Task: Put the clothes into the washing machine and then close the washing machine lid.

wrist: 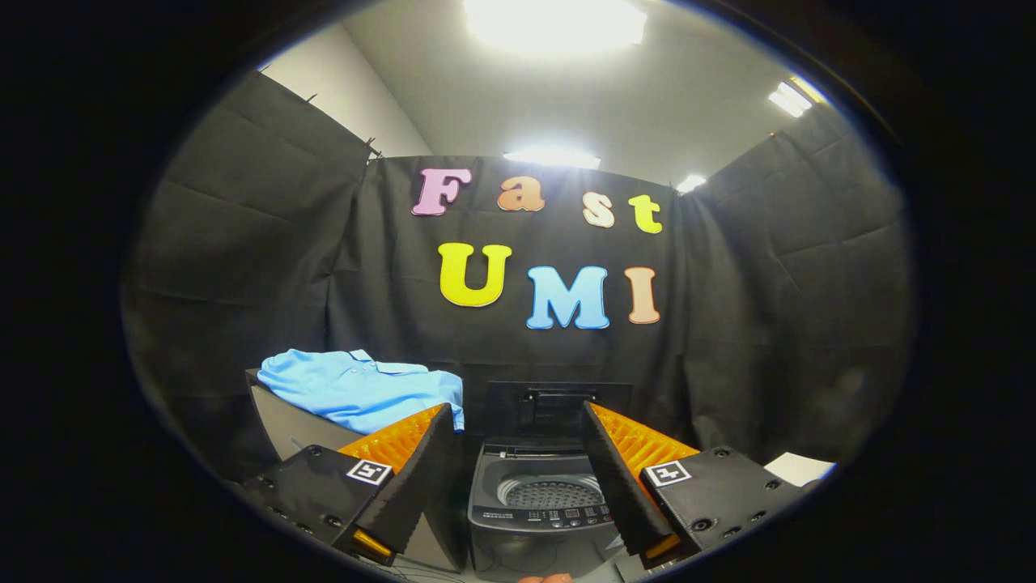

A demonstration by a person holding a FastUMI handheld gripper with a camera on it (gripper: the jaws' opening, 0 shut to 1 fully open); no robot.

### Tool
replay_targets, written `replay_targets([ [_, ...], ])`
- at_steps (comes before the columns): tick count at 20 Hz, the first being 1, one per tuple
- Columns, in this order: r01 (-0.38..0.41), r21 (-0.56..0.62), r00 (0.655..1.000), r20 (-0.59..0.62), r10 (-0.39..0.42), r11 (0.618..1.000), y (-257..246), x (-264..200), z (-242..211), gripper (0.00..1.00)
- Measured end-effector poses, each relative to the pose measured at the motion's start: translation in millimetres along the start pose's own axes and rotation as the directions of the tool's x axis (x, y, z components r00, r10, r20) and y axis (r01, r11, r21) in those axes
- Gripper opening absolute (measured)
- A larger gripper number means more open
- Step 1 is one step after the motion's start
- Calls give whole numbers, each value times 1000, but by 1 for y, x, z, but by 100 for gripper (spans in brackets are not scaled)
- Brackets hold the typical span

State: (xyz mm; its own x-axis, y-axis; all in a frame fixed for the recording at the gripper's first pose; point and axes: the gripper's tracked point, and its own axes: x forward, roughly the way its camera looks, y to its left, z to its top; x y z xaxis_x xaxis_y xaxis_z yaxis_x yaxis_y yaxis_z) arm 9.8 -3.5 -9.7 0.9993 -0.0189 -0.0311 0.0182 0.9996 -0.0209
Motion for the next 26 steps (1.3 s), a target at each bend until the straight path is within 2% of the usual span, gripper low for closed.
replay_targets([
  [9, -6, -7, 1000, 11, 6, 1000, 2, 13, 9, 97],
  [13, -48, -2, 999, -23, 48, 999, 14, 28, 12, 98],
  [26, -139, 48, 989, 55, 136, 989, 43, 97, 114, 98],
])
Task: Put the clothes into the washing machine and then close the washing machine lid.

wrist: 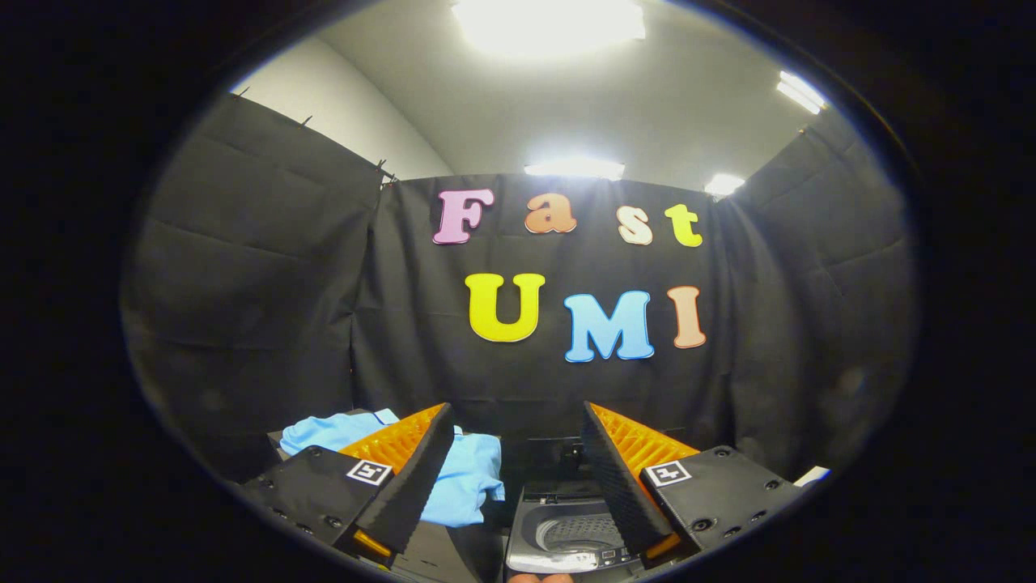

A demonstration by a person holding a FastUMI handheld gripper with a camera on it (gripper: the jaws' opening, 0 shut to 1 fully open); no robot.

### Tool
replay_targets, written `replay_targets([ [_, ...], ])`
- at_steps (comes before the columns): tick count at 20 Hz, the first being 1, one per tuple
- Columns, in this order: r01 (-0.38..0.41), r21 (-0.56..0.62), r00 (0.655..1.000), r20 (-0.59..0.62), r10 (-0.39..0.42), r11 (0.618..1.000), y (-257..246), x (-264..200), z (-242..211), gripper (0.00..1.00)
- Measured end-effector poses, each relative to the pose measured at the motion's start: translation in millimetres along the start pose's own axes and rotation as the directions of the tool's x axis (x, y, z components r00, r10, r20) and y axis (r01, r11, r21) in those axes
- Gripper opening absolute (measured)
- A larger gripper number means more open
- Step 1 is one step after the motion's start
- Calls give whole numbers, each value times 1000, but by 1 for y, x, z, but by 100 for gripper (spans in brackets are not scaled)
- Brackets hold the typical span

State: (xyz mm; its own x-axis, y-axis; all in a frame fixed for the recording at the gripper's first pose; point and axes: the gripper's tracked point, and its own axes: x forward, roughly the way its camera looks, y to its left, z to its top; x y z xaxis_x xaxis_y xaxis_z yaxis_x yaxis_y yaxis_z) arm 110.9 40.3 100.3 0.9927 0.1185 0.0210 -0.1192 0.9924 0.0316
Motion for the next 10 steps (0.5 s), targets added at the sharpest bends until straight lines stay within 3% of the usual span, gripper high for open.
replay_targets([
  [4, -31, 5, 1000, -7, 31, 1000, 20, 28, 18, 98],
  [10, -109, 14, 986, -129, 110, 994, 71, 64, 16, 98],
])
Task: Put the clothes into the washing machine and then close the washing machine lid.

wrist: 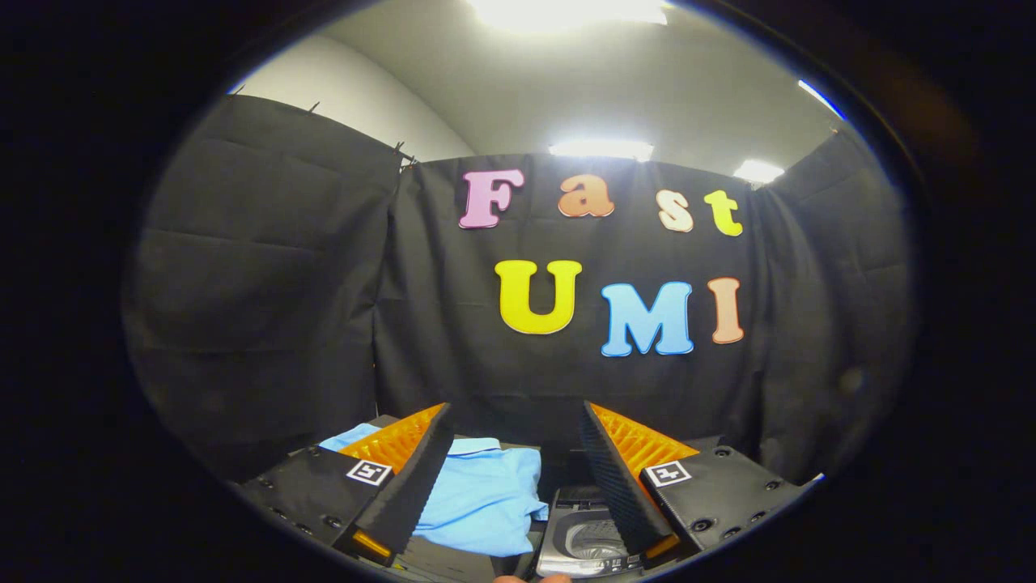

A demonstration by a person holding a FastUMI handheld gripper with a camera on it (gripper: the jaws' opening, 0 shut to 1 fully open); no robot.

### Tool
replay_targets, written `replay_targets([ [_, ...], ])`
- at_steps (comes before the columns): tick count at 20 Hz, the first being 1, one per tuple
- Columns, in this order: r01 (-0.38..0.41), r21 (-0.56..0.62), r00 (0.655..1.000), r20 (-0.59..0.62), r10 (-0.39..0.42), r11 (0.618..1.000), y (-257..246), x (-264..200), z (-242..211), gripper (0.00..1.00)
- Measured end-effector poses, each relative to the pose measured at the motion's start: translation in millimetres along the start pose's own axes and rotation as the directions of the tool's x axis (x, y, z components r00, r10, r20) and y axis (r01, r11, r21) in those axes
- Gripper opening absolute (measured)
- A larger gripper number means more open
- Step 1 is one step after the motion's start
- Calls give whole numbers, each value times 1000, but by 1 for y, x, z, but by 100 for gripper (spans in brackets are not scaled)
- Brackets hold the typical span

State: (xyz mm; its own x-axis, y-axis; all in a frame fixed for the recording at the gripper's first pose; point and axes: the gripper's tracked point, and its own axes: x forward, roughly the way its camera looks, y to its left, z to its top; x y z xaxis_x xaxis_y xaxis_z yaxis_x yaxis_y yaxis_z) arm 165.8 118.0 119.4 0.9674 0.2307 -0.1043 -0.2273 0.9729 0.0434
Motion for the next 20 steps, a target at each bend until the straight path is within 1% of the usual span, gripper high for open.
replay_targets([
  [4, -80, 21, 995, -61, 82, 997, 36, 24, 4, 98],
  [6, -128, 28, 983, -126, 130, 991, 54, 37, -4, 97],
  [9, -169, 61, 962, -208, 178, 984, 73, 54, -16, 98],
  [15, -187, 99, 915, -344, 210, 977, 94, 86, -52, 98],
  [20, -182, 75, 891, -409, 196, 980, 103, 105, -82, 96],
])
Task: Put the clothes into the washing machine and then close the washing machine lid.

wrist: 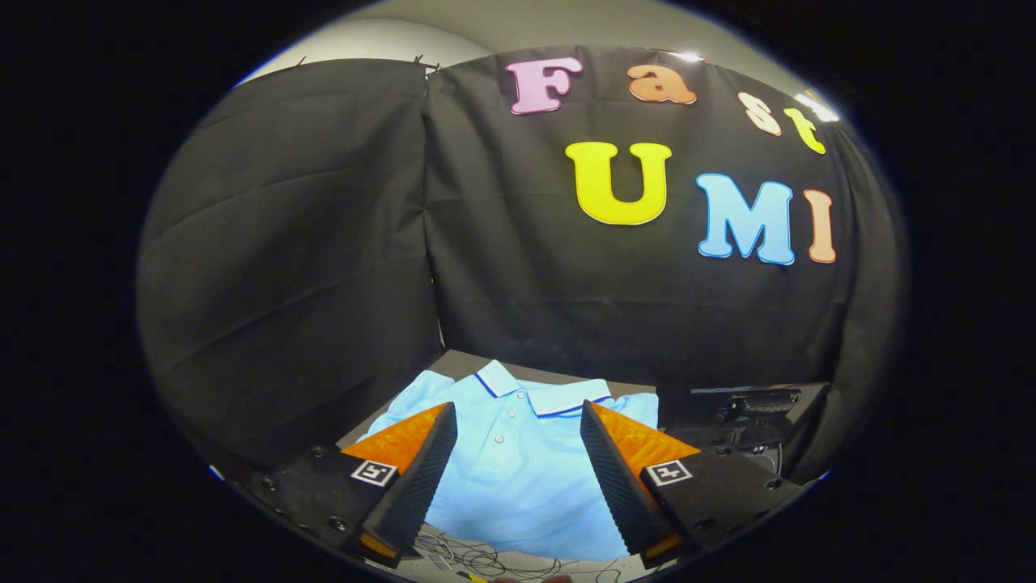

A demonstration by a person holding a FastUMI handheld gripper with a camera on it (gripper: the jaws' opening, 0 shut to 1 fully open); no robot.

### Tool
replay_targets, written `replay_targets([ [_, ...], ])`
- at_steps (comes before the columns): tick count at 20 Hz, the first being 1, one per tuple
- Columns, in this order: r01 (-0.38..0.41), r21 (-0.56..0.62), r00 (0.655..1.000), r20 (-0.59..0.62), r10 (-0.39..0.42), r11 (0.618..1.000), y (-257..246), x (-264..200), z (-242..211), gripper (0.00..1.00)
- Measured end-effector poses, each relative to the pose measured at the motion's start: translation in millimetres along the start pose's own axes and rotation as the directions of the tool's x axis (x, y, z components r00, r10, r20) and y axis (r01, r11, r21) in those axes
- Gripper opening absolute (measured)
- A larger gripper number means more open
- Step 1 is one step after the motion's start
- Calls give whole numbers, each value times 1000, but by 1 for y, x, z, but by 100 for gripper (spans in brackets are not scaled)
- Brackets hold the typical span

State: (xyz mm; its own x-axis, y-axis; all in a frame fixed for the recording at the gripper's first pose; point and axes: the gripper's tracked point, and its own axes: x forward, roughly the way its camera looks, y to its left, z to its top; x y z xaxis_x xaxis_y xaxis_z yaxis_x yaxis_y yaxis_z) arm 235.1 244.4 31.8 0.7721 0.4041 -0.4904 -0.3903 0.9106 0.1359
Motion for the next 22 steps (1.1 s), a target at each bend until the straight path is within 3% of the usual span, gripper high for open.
replay_targets([
  [12, -61, -34, 982, -180, 54, 998, 46, 59, -47, 96],
  [22, -11, -96, 956, -292, -18, 995, 43, 108, -97, 96],
])
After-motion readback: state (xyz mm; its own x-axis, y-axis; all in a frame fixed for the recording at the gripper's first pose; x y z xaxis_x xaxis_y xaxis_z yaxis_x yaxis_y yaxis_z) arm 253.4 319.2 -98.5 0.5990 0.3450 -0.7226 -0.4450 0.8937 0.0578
